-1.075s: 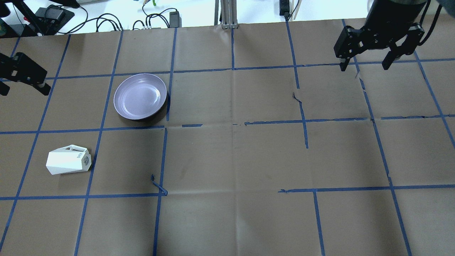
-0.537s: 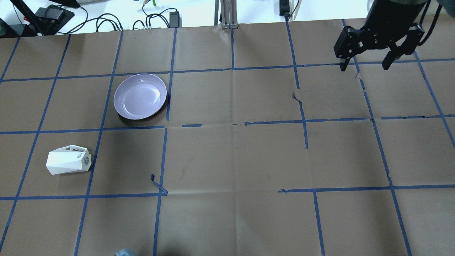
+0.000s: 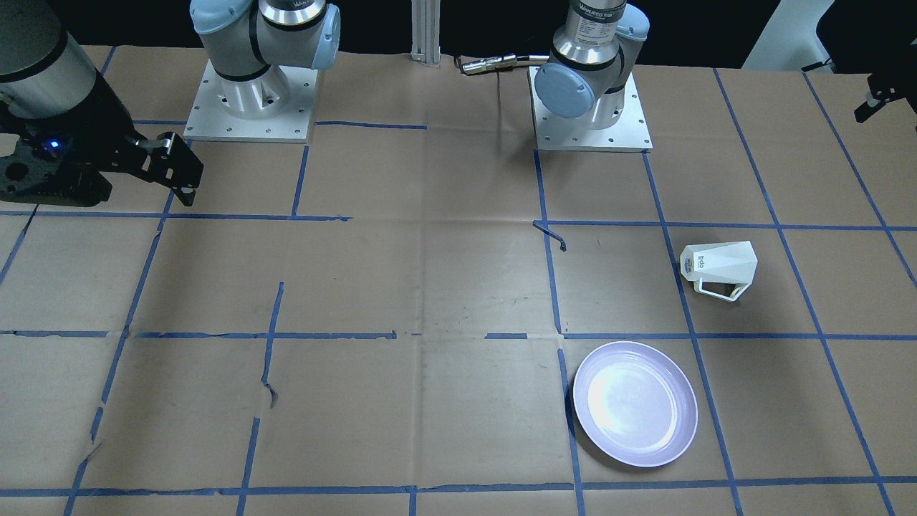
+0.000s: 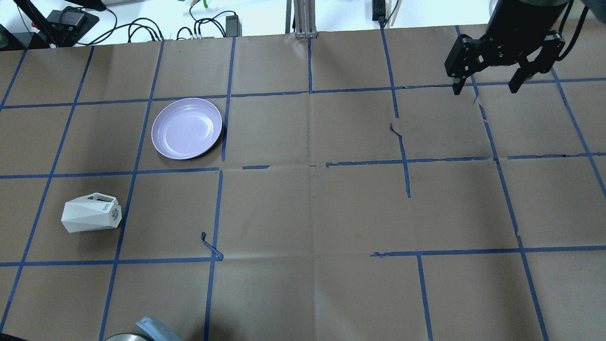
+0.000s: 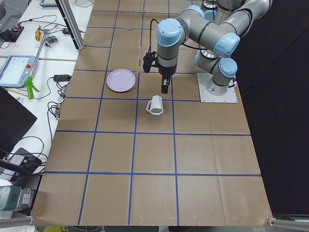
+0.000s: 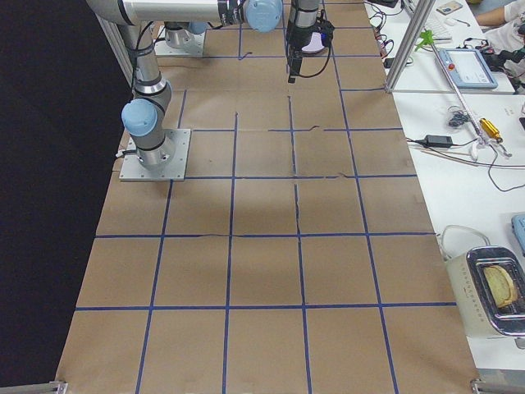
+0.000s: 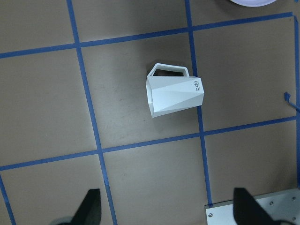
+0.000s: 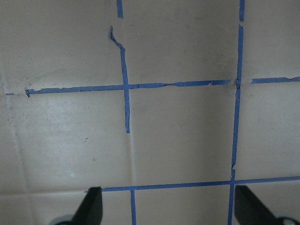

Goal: Flip cup and place on plate
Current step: 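Lower the left gripper and grasp the white mug lying on its side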

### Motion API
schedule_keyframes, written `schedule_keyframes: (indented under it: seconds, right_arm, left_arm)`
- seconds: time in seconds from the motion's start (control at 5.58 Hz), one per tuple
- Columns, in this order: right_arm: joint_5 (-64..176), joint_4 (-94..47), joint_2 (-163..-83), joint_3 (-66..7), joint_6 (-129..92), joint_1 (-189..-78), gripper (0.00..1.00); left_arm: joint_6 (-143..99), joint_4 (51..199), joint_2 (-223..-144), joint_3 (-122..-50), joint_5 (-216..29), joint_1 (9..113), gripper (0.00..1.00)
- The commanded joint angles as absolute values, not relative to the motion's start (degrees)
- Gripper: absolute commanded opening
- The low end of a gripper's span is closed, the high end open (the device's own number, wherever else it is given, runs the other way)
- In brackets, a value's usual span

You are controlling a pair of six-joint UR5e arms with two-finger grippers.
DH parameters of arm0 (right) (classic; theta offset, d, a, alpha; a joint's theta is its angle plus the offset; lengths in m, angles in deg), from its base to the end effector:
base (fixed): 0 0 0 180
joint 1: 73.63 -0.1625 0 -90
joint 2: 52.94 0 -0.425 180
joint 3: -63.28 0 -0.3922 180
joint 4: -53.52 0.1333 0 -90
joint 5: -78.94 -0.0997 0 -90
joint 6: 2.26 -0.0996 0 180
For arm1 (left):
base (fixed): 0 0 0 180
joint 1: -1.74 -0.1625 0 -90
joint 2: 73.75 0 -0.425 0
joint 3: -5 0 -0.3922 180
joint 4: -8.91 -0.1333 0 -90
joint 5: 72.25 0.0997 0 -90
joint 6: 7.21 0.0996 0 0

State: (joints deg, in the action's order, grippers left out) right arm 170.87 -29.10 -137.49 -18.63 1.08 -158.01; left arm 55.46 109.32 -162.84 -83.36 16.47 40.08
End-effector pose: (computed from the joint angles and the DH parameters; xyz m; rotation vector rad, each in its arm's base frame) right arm 0.0781 -0.5335 0.4962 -0.0597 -3.1111 -0.1325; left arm 0.2847 -0.3980 0.4926 -0.2868 -2.9994 -0.0840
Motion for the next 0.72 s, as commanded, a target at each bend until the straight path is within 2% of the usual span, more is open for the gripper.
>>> schedule_keyframes:
  seconds: [0.0,0.54]
  right_arm:
    - [170.9,-29.1,-137.5,-18.6,1.1,-158.0,1.0]
    - [170.9,-29.1,-137.5,-18.6,1.1,-158.0,1.0]
  left_arm:
    - [61.2,108.6,-171.6,-83.4,11.5,36.2,0.98]
    - [62.2,108.7,-182.3,-83.2,6.3,35.9,0.98]
